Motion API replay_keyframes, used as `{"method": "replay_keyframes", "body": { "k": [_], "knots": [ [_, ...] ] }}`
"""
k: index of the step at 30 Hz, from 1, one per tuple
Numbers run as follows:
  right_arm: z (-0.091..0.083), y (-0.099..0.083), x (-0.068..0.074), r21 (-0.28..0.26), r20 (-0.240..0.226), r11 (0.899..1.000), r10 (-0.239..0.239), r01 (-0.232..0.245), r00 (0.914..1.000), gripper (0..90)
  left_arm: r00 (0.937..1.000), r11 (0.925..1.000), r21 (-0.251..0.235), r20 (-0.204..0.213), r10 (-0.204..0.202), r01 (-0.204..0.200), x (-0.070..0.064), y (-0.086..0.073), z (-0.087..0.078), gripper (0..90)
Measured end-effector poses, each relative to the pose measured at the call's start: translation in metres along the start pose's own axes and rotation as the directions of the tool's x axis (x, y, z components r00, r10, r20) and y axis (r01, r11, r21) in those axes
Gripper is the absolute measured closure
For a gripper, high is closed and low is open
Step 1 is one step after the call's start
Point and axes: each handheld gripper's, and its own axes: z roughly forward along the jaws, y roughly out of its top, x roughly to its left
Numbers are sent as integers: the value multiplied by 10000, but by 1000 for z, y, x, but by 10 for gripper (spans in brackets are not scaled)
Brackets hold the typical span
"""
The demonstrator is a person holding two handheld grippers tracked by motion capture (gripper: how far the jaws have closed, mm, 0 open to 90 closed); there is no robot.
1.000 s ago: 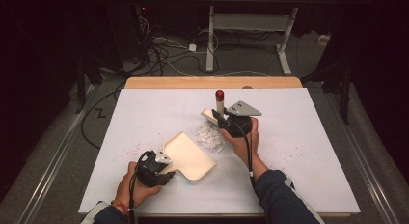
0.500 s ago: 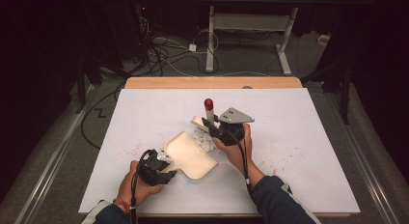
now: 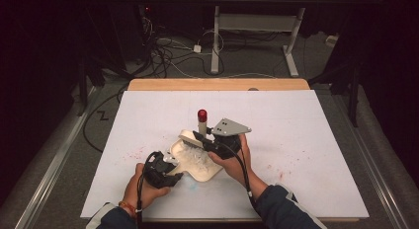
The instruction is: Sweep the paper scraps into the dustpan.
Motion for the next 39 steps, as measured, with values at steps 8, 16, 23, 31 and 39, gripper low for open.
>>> {"method": "replay_keyframes", "body": {
  "k": [8, 16, 23, 31, 39],
  "knots": [
    [-5, 5, 3, -104, 98, 9999, -123, 124, 9999, 712, 10000, 10000, -34, 15, 24, -24, 1, 0, 0, 632],
    [-19, 20, -8, -493, 369, 9988, 19, -1, 9993, 711, 10000, 10000, -51, 5, 30, -30, 1, 0, 0, 632],
    [-35, 24, -24, -630, 692, 9978, 229, -185, 9973, 711, 10000, 10000, -30, 42, 18, -18, 1, -1, -1, 632],
    [-60, 12, -38, -246, 1260, 9997, 53, -23, 9920, 711, 9998, 9998, 133, -72, 174, -173, 2, -7, -7, 633],
    [-83, -10, -41, 316, 1601, 9994, -174, 124, 9869, 711, 9994, 9998, 142, -332, -129, 134, 5, -16, -12, 632]
  ]
}}
